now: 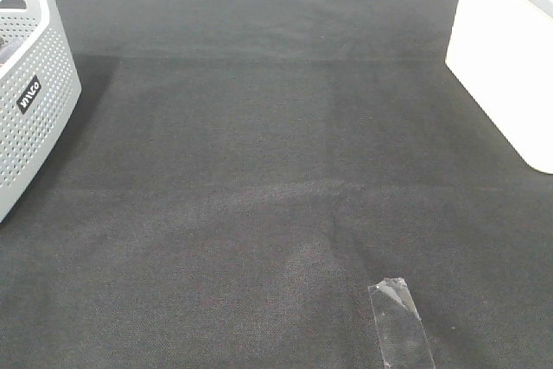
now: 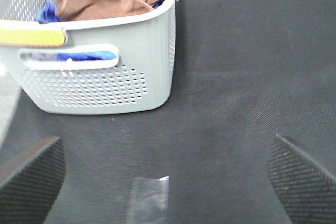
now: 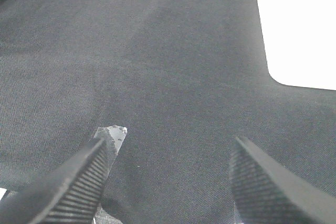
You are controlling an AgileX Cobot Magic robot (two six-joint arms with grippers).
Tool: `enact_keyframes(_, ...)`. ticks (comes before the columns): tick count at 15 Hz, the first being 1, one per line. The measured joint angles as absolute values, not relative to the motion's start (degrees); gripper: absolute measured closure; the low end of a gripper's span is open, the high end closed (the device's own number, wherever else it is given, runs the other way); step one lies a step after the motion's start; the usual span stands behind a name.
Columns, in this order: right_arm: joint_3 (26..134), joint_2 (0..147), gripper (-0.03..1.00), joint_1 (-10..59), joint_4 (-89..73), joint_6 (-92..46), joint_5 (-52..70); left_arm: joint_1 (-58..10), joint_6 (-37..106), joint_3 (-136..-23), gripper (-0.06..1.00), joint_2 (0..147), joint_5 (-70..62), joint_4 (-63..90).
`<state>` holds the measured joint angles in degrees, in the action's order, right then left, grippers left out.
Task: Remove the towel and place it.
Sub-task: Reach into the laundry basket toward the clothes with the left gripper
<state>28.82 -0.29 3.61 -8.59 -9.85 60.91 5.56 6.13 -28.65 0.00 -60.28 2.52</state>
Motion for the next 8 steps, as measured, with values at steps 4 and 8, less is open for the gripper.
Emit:
enact_keyframes(4,28.8,-0.3,0.35,3.6,-8.6,-9.9,60.9,5.6,29.6,-42.6,-0.05,21.8,-63.5,2.5)
enact_keyframes(8,28.8,-0.3,0.35,3.6,-8.6,-9.9,60.9,5.6,51.2,-60.2,-0.05,48.0,-63.4,-2.4)
